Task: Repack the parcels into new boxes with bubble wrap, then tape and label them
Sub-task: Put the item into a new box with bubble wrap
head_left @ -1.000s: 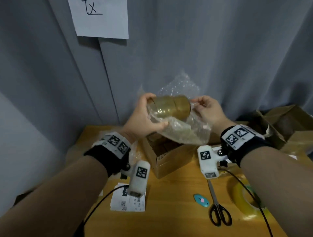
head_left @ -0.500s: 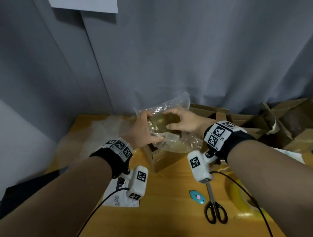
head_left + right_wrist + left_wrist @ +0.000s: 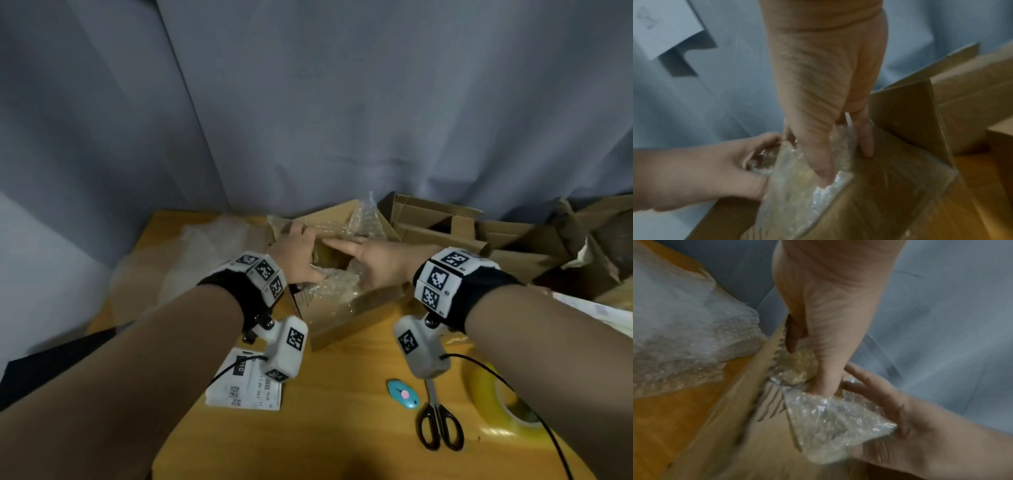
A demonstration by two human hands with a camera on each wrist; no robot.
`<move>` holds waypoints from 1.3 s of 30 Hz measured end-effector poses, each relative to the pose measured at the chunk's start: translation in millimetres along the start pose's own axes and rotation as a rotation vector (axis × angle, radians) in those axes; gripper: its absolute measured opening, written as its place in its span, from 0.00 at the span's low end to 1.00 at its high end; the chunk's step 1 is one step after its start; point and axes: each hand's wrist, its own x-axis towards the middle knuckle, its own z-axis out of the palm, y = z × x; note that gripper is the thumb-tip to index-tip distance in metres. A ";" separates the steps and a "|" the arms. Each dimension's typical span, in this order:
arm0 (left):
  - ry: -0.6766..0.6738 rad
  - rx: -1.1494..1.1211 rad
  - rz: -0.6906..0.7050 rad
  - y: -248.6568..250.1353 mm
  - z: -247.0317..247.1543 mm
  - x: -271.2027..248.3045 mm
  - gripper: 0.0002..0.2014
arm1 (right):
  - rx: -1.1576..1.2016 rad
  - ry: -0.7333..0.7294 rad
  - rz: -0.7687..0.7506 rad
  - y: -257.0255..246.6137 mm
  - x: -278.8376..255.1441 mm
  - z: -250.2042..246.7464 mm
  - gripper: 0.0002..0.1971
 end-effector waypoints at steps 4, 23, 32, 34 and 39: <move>-0.152 0.082 0.060 4.7 -9.1 1.5 0.48 | 0.195 0.041 -0.002 6.5 -6.6 -2.9 0.32; -0.228 0.077 0.147 9.2 4.0 -5.5 0.44 | 0.373 0.213 0.081 18.2 5.2 59.8 0.40; -0.203 0.472 0.141 5.8 10.3 -35.6 0.27 | 0.359 0.176 0.105 15.5 3.9 54.1 0.32; -0.236 0.541 0.151 7.3 12.4 -38.9 0.24 | 0.360 0.164 0.141 12.1 3.5 49.8 0.26; -0.155 0.535 0.170 16.5 18.9 -51.8 0.20 | 0.350 0.131 0.222 0.5 -5.2 43.8 0.15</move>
